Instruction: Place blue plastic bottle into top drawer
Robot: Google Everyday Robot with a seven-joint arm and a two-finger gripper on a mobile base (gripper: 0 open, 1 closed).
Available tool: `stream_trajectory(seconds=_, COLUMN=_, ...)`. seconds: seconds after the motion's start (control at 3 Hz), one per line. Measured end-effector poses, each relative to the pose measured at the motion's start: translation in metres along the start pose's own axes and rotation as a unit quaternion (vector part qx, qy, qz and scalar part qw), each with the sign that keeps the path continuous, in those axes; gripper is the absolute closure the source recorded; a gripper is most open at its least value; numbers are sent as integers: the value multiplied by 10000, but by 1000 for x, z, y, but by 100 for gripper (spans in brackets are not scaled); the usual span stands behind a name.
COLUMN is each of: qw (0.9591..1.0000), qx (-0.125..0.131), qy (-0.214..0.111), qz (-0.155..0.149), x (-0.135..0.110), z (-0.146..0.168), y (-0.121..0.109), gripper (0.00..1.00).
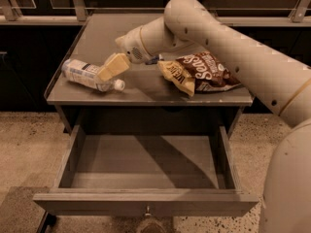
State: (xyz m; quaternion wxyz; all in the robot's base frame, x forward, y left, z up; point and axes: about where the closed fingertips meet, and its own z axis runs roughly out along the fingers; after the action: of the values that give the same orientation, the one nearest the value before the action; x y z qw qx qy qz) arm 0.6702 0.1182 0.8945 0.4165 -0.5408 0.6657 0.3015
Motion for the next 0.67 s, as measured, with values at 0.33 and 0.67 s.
stream_trajectory(seconds=0.33, qw=10000, qx=22, qy=-12, qz=-20, x=-5, z=12, y=3, gripper=0)
stream_trajectory(seconds=0.67, qw=9994, qx=260, qy=94, qz=-209, x=-10, z=16, y=6, gripper=0)
